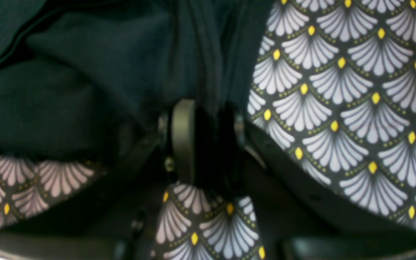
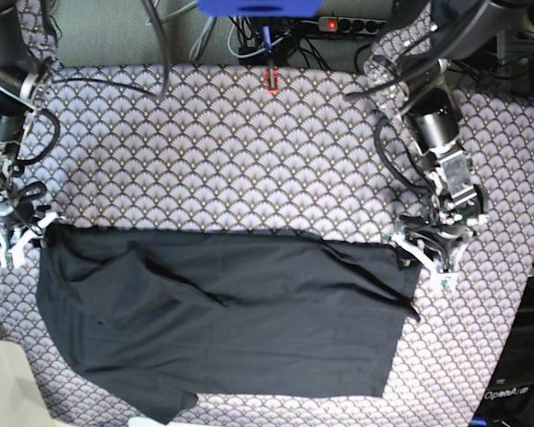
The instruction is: Fold the T-shirt properly
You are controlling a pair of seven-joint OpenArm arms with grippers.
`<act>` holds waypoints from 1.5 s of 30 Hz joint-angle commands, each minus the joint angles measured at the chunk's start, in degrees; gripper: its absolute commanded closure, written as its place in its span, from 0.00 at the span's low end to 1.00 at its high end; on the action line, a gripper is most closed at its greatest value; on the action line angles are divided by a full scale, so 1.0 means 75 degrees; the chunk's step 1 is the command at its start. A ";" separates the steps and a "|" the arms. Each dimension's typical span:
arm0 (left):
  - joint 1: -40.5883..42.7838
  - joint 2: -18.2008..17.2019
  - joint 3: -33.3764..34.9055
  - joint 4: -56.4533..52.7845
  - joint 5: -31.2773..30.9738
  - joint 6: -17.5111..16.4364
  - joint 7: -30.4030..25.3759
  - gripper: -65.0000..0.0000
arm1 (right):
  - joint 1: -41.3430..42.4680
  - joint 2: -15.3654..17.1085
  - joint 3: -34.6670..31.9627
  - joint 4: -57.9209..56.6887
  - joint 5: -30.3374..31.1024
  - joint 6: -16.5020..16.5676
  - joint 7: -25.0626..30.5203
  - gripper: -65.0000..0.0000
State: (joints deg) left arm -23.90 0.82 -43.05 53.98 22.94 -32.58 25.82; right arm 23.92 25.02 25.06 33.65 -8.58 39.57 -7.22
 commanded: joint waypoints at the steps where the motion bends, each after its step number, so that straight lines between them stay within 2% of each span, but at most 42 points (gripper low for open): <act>1: -0.0254 -0.0045 0.0025 0.0135 -0.0087 -0.0011 -0.0179 0.51 | 0.0098 0.0058 -0.0018 0.0044 -0.0081 0.0057 -0.0168 0.81; 6: -0.0242 -0.0021 0.0025 0.0405 -0.0087 -0.0011 -0.0132 0.52 | 0.0098 0.0046 -0.0018 0.0044 -0.0081 0.0057 -0.0168 0.81; 13: 0.0016 0.0471 -0.0115 0.1858 -0.0017 -0.0023 -0.0085 0.52 | 0.0098 0.0046 -0.0018 0.0044 -0.0081 0.0057 -0.0168 0.81; 27: -0.0254 0.0412 -0.0115 0.1003 -0.0064 0.0001 -0.0261 0.52 | 0.0098 0.0046 -0.0018 0.0044 -0.0081 0.0057 -0.0156 0.81; 28: -0.0254 0.0412 -0.0115 0.1003 -0.0064 0.0083 -0.0390 0.52 | 0.0098 0.0046 -0.0018 0.0044 -0.0081 0.0057 -0.0156 0.81; 30: -0.0254 0.0412 -0.0104 0.0991 -0.0064 0.0646 -0.0601 0.52 | 0.0098 0.0046 -0.0018 0.0044 -0.0081 0.0057 -0.0156 0.81; 32: -0.0254 0.0412 -0.0080 0.0967 -0.0064 0.0997 -0.0718 0.52 | 0.0098 0.0046 -0.0030 0.0044 -0.0081 0.0057 -0.0145 0.81; 40: -0.0242 0.0412 -0.0080 0.0944 -0.0075 0.1044 -0.0730 0.52 | 0.0098 0.0046 -0.0030 0.0044 -0.0093 0.0057 -0.0156 0.81; 45: -0.0394 0.0377 -0.0104 0.0217 -0.0064 0.1068 -0.0847 0.52 | 0.0098 0.0046 -0.0030 0.0044 -0.0093 0.0057 -0.0156 0.81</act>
State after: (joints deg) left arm -24.88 3.95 -44.05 54.87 22.98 -24.21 21.04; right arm 23.94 24.88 24.99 33.71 -8.58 39.57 -7.20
